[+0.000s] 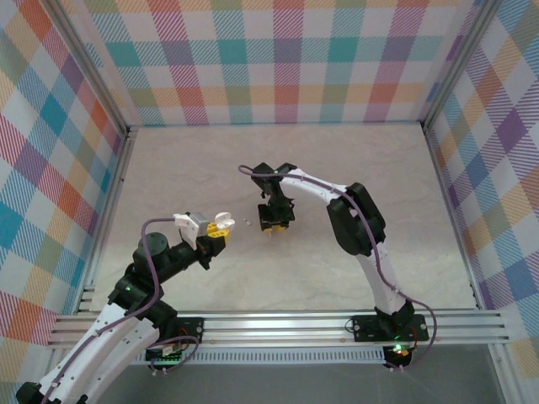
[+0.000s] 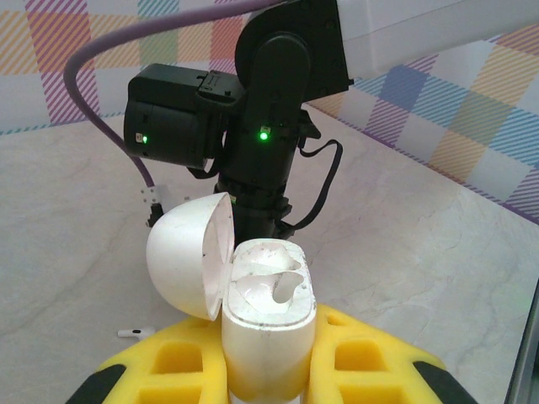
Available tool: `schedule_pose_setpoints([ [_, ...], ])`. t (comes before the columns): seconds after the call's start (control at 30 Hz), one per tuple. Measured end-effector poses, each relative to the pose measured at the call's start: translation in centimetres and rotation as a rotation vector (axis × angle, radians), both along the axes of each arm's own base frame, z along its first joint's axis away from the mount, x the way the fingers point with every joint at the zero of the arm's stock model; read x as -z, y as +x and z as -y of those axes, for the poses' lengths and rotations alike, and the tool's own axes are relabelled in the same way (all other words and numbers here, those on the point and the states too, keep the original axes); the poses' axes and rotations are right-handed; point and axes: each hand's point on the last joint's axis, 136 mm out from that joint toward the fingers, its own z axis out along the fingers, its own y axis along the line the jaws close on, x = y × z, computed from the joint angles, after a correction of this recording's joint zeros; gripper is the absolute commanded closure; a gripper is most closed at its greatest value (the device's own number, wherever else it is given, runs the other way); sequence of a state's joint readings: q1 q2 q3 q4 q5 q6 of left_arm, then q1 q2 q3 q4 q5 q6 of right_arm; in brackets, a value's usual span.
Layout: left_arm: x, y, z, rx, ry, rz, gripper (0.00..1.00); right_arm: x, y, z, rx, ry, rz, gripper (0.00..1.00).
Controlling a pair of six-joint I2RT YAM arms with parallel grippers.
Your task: Insert the wireless bluetooth earbuds into the charging case
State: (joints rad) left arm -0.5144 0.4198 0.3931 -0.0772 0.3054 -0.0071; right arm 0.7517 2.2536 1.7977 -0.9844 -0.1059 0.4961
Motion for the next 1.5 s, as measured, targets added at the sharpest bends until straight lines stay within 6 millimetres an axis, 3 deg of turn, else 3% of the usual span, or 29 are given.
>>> schedule_pose_setpoints([
  [0.23,0.1,0.0,0.0,0.000,0.002,-0.003,1.00,0.1,-0.3,0.1,-0.036,-0.007,-0.008,0.81],
  [0.53,0.7,-0.2,0.7,0.039,0.005,-0.033,1.00,-0.2,-0.4,0.1,-0.068,0.009,-0.003,0.85],
  [0.73,-0.7,-0.8,1.8,0.118,-0.051,-0.013,1.00,-2.8,-0.8,0.9,-0.054,0.114,0.037,0.90],
  [0.93,-3.5,-1.6,2.7,0.190,-0.136,0.060,1.00,-9.4,0.0,2.2,-0.008,0.374,0.164,0.93],
  [1.07,-4.6,-2.1,3.3,0.243,-0.161,0.105,1.00,-15.2,0.0,2.5,-0.059,0.551,0.297,0.93],
  [1.3,-3.4,-2.2,5.4,0.392,-0.069,0.115,1.00,-26.1,-4.3,2.4,-0.297,0.834,0.553,0.92],
  [1.5,-3.3,-1.9,5.9,0.425,-0.005,0.198,1.00,-32.8,-8.8,3.4,-0.449,1.033,0.713,0.93],
])
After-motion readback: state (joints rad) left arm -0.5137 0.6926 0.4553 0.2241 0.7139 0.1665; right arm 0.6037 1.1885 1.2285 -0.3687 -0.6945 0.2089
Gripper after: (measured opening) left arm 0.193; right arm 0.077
